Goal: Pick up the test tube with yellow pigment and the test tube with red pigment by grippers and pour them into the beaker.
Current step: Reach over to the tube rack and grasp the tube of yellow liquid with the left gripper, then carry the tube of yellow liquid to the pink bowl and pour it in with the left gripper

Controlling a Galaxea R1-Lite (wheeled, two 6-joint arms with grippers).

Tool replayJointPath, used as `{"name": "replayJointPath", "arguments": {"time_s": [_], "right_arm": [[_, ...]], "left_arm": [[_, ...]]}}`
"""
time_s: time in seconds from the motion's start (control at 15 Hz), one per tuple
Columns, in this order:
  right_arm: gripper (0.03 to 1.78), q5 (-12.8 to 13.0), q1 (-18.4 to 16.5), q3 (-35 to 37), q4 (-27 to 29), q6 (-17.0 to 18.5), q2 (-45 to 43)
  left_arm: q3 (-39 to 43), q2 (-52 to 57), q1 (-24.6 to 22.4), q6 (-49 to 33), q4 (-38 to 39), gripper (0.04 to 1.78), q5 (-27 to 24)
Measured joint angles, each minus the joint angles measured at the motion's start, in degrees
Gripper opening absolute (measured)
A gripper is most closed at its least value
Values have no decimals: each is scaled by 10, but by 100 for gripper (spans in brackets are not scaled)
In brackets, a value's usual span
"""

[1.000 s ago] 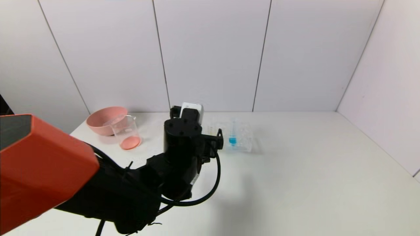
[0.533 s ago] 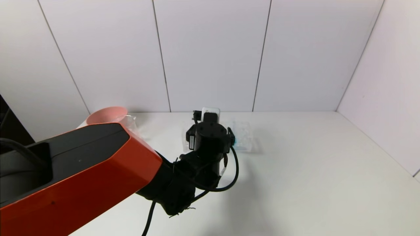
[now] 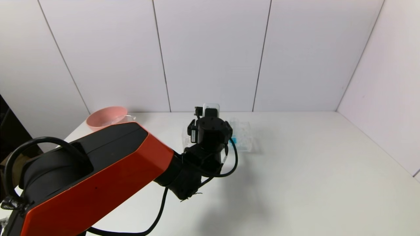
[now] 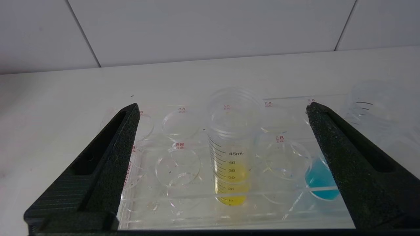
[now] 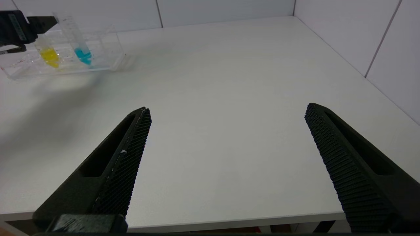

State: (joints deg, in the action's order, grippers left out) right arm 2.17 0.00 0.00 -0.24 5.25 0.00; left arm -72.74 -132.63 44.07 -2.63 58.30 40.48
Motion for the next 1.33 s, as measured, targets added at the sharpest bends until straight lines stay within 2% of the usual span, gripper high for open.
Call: {"name": "replayJointPath", "arguments": {"time_s": [0.33, 0.47, 0.67, 1.0, 1.13, 1.33], "right_arm": [[171, 0, 0, 0, 0, 0, 0], [171, 0, 0, 0, 0, 0, 0], [171, 0, 0, 0, 0, 0, 0], [171, 0, 0, 0, 0, 0, 0], [171, 0, 0, 0, 0, 0, 0], [171, 0, 0, 0, 0, 0, 0]], "left_arm": [[-23, -15, -11, 1, -4, 177, -7], [-27, -17, -11, 1, -5, 171, -13], [-34, -22, -13, 1, -3, 142, -22], [-50, -33, -17, 0, -2, 55, -21], [-50, -33, -17, 0, -2, 48, -21], [-50, -33, -18, 0, -2, 48, -21]]}}
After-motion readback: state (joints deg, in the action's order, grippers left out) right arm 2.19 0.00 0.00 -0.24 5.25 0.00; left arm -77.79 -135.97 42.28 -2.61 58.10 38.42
